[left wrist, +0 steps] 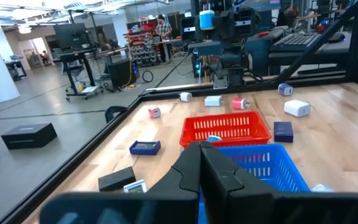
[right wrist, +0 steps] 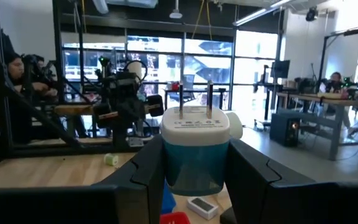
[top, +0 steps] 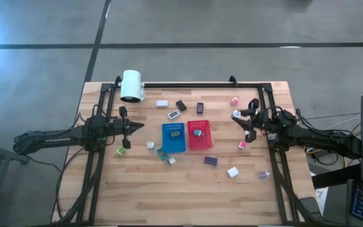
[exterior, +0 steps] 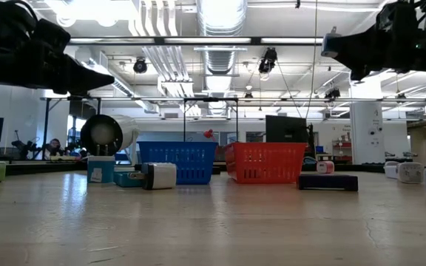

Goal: Pick & Place Office items
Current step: Put the light blue plug charger into the red bin

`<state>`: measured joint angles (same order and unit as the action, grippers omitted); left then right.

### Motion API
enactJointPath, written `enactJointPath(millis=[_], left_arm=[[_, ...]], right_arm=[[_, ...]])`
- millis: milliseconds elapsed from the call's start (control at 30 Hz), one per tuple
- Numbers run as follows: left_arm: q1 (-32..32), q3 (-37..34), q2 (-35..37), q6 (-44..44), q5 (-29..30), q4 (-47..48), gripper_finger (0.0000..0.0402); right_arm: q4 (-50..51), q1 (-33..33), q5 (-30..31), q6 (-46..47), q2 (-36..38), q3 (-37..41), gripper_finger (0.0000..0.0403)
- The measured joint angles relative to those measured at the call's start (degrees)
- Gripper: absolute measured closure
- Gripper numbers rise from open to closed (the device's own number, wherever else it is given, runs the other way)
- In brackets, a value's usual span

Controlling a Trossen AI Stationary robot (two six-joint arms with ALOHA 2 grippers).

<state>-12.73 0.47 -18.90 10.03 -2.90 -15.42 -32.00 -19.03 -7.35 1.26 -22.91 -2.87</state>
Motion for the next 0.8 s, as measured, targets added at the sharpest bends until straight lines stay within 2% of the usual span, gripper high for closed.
enactJointPath(millis=[800], left_arm=[[-0.02, -0.11, 0.0, -0.84, 0.67, 0.0, 0.0396]], right_arm=[[0.34, 0.0, -0.24, -0.4, -0.55, 0.33, 0.028]])
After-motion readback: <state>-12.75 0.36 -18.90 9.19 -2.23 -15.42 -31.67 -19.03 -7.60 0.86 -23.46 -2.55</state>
